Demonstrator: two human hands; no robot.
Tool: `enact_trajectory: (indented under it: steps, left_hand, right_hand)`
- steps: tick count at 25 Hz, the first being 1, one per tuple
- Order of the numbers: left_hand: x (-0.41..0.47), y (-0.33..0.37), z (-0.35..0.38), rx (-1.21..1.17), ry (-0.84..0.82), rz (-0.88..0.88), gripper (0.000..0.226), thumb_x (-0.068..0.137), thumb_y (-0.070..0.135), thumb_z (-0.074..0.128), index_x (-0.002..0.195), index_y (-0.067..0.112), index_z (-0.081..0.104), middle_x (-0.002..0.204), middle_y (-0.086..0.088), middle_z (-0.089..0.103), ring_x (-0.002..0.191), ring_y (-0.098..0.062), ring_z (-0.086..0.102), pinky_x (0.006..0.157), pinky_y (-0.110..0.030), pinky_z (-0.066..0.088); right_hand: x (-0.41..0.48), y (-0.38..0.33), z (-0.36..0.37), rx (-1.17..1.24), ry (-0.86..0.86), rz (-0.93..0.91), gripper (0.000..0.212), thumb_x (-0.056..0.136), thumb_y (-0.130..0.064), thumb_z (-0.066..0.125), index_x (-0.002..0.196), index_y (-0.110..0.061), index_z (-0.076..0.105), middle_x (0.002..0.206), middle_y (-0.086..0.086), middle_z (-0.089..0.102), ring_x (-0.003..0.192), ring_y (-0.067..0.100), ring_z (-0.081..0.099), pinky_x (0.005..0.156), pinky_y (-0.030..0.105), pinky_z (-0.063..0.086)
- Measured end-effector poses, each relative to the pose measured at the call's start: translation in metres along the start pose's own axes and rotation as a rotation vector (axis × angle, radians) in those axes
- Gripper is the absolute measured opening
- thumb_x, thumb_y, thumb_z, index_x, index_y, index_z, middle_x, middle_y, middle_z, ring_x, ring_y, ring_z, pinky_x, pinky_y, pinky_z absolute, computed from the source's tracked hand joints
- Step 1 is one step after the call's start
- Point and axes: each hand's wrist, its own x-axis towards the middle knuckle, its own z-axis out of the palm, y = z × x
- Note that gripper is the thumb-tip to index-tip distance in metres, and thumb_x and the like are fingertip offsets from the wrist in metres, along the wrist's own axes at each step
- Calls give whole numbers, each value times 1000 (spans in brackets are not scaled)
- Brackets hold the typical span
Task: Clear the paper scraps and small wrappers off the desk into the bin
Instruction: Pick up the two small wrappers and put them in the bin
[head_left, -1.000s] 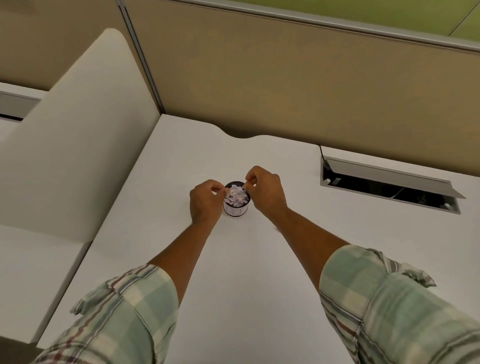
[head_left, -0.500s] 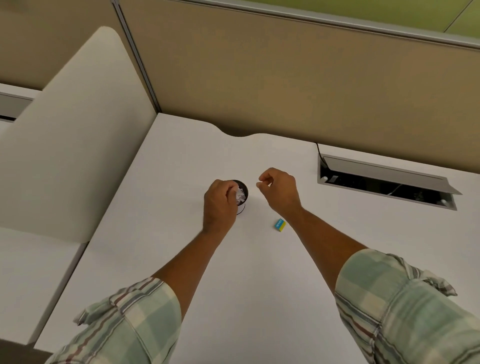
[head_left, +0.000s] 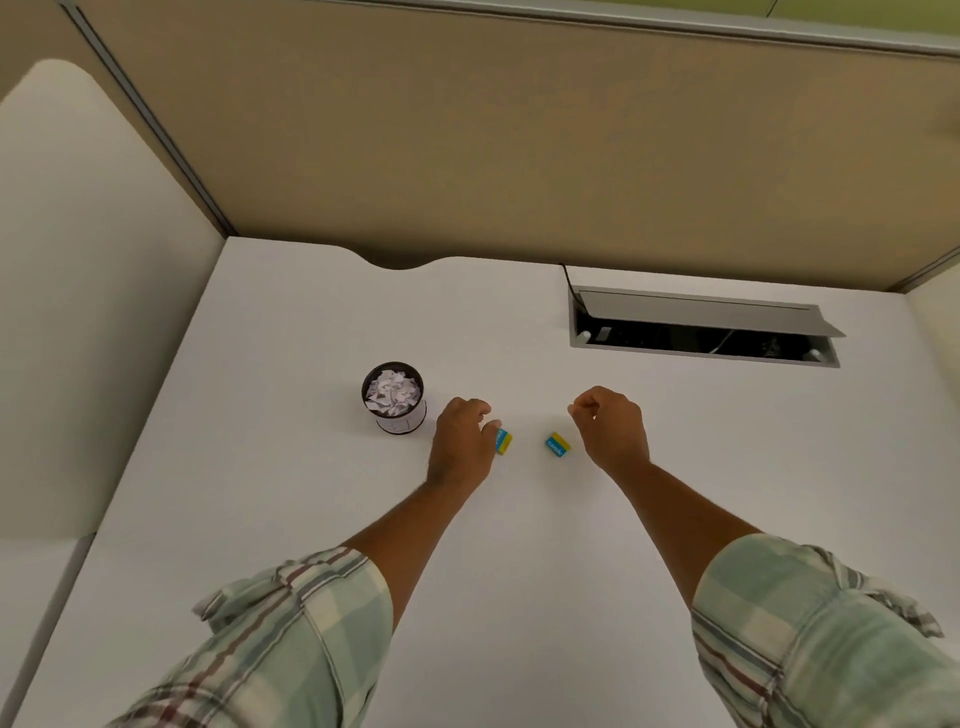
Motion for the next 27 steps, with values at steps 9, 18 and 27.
enact_trajectory:
  steps: [9, 18, 27]
  left_hand:
    - [14, -6, 36, 218, -145, -216, 36, 80, 33, 80, 105, 8, 70, 106, -10, 64, 101, -24, 59, 81, -26, 44]
    - [5, 0, 34, 181, -135, -253, 13, 81, 16, 80, 88, 14, 70, 85, 3, 66, 78, -15, 62, 69, -32, 54]
    - [-28, -10, 18, 18, -19, -319, 8, 83, 9, 75, 89, 12, 79, 90, -4, 77, 83, -17, 71, 73, -23, 56]
  right_hand:
    - [-2, 36, 36, -269, -225, 37, 23, 92, -38, 59, 111, -26, 64, 111, 1, 58, 106, 22, 58, 84, 38, 52]
    - [-12, 36, 46, -364, -193, 8, 17, 91, -26, 64, 105, -18, 59, 108, 4, 52, 101, 25, 56, 79, 43, 56]
    - [-39, 29, 49, -80, -201, 100, 11, 85, -24, 62, 81, -25, 53, 83, -1, 64, 72, 22, 62, 59, 34, 51]
